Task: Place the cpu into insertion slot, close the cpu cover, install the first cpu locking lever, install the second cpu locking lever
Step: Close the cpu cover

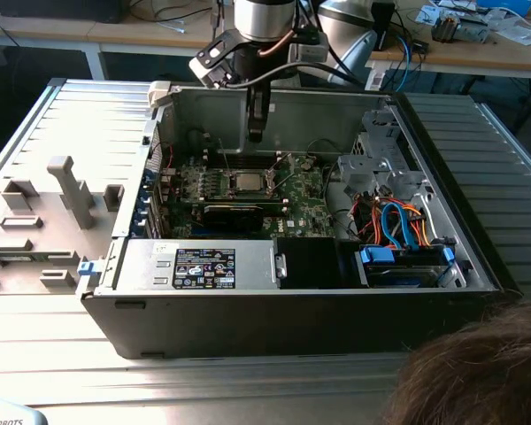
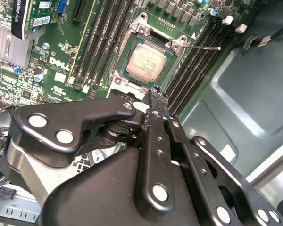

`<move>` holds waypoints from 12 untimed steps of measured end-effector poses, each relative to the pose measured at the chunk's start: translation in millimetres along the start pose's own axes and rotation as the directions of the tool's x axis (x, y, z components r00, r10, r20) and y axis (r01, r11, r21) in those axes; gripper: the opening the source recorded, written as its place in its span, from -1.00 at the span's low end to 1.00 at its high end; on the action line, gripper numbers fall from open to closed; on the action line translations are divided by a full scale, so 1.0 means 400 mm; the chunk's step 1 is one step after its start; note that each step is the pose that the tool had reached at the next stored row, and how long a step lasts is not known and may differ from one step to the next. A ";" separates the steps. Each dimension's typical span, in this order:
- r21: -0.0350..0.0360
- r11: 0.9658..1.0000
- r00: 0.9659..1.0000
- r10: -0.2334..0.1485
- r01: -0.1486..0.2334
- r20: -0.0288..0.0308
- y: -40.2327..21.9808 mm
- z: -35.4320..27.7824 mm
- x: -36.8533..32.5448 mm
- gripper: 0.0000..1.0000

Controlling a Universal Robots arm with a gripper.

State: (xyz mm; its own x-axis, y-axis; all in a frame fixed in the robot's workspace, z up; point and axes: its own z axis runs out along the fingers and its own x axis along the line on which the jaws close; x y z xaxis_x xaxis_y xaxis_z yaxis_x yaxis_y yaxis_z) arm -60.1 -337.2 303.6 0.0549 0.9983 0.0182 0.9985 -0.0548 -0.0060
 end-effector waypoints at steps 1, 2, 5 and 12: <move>0.000 1.000 1.000 0.000 0.000 0.000 0.000 -0.002 0.000 -0.79; 0.000 1.000 1.000 0.000 0.000 0.000 0.000 -0.005 0.000 -0.79; 0.000 1.000 1.000 0.000 0.000 0.000 0.000 -0.018 0.000 -0.79; 0.000 1.000 1.000 -0.001 0.001 0.000 0.000 -0.041 0.001 -0.79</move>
State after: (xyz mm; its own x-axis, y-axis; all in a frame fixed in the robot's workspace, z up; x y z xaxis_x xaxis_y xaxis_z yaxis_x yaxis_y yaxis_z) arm -60.1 -337.2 319.9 0.0544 0.9984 0.0182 0.9985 -0.0543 -0.0060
